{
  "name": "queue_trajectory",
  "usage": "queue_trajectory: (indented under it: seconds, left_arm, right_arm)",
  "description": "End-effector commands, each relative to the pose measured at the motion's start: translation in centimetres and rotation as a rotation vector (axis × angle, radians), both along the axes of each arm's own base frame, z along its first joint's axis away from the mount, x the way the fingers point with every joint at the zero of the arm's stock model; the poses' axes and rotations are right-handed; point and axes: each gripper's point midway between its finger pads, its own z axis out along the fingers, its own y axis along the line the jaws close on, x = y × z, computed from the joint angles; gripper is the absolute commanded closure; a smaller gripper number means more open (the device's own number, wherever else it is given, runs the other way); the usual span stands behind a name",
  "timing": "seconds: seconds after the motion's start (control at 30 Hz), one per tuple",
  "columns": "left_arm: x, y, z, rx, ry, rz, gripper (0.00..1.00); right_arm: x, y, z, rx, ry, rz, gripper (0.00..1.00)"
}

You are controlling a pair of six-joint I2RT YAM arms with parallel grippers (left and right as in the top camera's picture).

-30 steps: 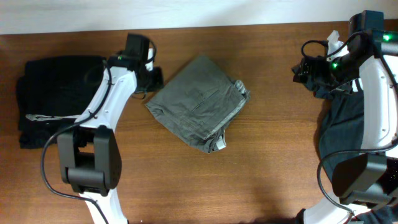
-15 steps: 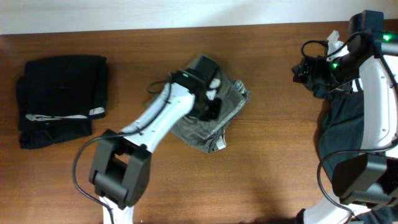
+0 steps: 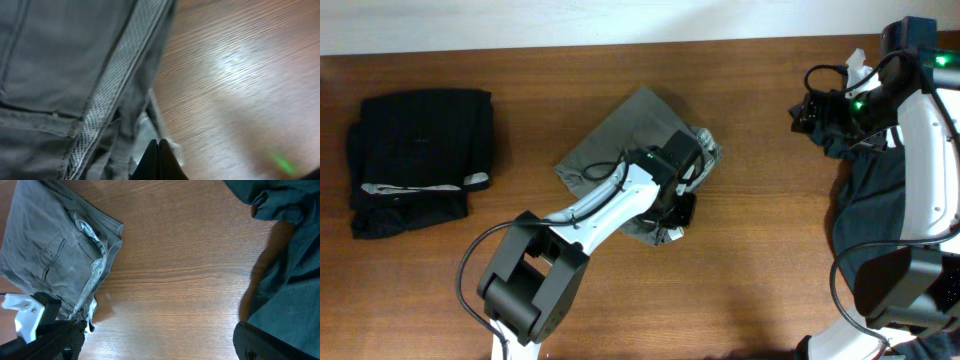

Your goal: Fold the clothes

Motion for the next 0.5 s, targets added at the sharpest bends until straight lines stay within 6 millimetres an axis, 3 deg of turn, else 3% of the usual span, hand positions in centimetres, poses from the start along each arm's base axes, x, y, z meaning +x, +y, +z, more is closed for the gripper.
queue_trajectory:
  seconds: [0.0,0.3,0.47]
  left_arm:
    - [-0.6,0.9,-1.6,0.031,0.028,0.027,1.0]
    - [-0.5,3.9,-3.8,0.148,-0.004,0.065,0.99]
    - [0.6,6.4,-4.3,0.207,-0.022,0.111,0.99]
  right_arm:
    - [0.0,-0.4,-0.2,-0.012,0.005,-0.005,0.01]
    - [0.0,-0.4,-0.2,-0.012,0.005,-0.005,0.01]
    - [0.0,-0.4,-0.2,-0.012,0.005,-0.005,0.01]
